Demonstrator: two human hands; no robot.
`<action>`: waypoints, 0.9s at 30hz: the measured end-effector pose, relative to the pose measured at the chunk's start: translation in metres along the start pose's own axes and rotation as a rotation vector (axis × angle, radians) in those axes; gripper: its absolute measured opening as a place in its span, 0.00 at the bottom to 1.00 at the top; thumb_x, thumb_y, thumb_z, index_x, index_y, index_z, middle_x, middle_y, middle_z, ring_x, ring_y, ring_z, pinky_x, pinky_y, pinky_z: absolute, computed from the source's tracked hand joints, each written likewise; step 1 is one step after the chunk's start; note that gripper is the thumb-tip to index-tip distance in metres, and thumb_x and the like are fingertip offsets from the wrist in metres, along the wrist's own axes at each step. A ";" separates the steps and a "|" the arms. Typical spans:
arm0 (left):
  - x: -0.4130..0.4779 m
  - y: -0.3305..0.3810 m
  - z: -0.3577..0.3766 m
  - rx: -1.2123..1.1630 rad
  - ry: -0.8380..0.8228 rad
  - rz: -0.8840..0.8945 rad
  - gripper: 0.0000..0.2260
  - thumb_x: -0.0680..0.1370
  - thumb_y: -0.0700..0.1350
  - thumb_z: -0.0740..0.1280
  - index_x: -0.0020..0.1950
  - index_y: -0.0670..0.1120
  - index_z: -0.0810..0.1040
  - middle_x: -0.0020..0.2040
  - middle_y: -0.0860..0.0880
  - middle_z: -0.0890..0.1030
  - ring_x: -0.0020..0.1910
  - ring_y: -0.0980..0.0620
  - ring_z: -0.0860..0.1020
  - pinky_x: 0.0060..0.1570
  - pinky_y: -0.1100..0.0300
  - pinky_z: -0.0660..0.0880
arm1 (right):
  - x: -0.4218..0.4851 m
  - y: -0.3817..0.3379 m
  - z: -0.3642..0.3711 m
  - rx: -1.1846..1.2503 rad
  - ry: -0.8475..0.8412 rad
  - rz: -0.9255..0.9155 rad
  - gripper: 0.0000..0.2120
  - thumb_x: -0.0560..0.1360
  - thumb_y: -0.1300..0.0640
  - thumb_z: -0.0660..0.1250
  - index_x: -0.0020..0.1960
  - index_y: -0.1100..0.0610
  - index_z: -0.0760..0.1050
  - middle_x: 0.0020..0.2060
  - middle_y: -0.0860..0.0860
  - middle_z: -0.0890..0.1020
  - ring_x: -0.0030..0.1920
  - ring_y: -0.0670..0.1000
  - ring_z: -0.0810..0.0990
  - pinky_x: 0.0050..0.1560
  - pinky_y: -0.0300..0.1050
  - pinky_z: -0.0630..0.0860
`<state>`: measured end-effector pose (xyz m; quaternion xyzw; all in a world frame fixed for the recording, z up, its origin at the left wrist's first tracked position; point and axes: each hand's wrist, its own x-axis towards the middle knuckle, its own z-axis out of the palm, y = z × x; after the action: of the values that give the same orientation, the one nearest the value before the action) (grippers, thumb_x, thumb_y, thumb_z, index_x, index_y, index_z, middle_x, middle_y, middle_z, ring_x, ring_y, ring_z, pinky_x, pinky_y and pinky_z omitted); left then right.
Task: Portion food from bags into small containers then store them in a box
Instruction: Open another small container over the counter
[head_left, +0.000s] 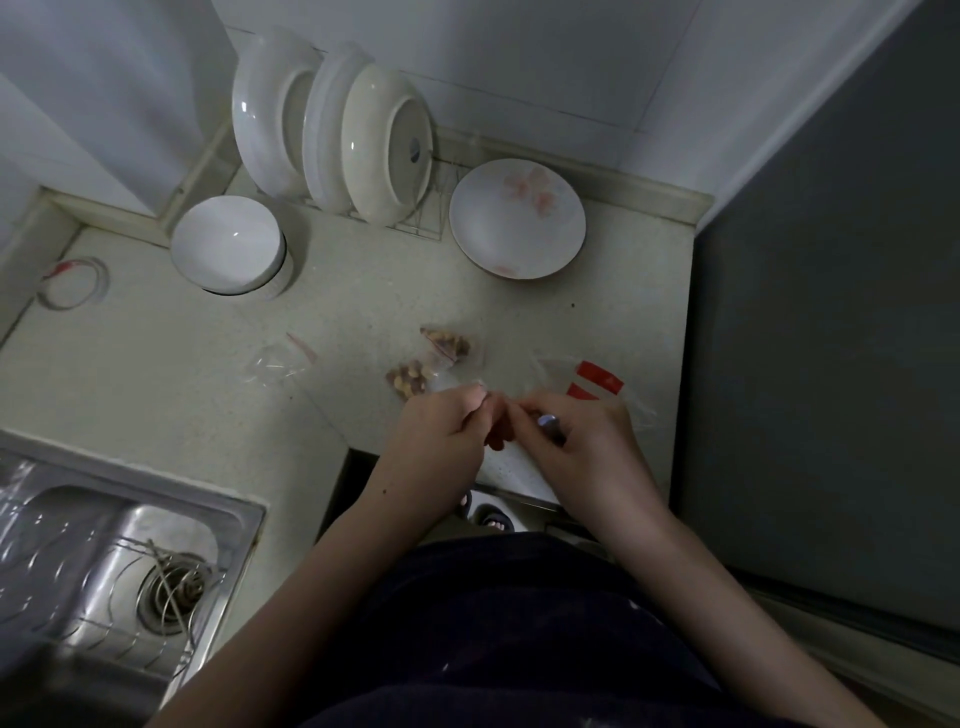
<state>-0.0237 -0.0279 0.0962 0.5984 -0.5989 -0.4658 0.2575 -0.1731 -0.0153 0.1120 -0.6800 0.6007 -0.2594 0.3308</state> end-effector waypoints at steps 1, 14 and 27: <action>0.000 0.000 0.000 0.013 0.001 0.009 0.15 0.77 0.50 0.56 0.32 0.56 0.75 0.36 0.60 0.81 0.34 0.56 0.79 0.37 0.58 0.76 | 0.000 0.000 0.000 0.012 0.011 0.005 0.09 0.77 0.55 0.65 0.43 0.57 0.82 0.29 0.43 0.78 0.32 0.41 0.77 0.31 0.31 0.69; -0.002 0.008 0.001 0.194 -0.019 0.046 0.16 0.80 0.45 0.61 0.33 0.46 0.75 0.29 0.44 0.78 0.29 0.45 0.76 0.33 0.48 0.73 | -0.002 -0.004 0.007 0.004 0.082 0.151 0.14 0.75 0.54 0.67 0.31 0.55 0.72 0.22 0.47 0.69 0.25 0.44 0.67 0.25 0.42 0.64; -0.007 0.008 -0.003 0.246 0.040 -0.003 0.14 0.75 0.44 0.64 0.31 0.39 0.74 0.25 0.42 0.74 0.24 0.47 0.69 0.26 0.62 0.64 | 0.004 0.001 -0.008 0.147 0.114 0.218 0.14 0.74 0.57 0.69 0.31 0.60 0.72 0.23 0.48 0.69 0.25 0.43 0.66 0.27 0.37 0.64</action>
<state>-0.0236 -0.0235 0.1063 0.6356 -0.6452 -0.3771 0.1935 -0.1792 -0.0207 0.1166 -0.5688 0.6681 -0.3038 0.3713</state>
